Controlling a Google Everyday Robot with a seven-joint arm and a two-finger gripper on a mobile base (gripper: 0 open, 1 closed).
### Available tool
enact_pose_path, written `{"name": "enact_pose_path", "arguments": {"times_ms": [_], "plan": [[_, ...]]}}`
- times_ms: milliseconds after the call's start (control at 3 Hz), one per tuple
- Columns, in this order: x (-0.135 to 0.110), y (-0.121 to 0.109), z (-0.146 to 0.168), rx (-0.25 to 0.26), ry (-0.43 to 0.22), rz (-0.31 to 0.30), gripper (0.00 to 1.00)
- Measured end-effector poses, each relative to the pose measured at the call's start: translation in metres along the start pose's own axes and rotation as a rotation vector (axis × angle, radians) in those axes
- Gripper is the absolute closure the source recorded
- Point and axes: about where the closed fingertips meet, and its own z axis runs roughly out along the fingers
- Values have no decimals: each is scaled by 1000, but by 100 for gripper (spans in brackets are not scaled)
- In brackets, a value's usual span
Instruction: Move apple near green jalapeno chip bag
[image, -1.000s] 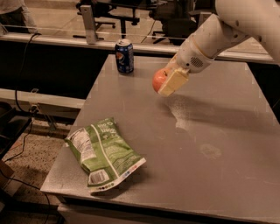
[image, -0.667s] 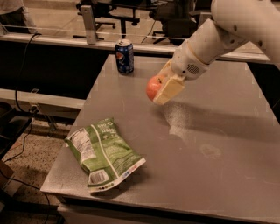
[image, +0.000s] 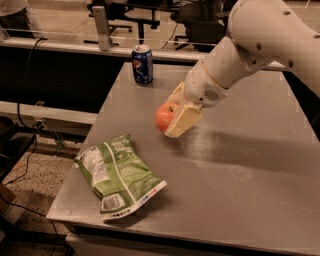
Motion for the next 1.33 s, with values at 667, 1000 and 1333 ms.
{"name": "enact_pose_path", "arguments": {"times_ms": [667, 1000, 1333], "plan": [[-9, 34, 14, -53, -12, -85, 100], [-10, 47, 21, -75, 4, -111, 77], [-12, 53, 22, -84, 5, -122, 54]]}}
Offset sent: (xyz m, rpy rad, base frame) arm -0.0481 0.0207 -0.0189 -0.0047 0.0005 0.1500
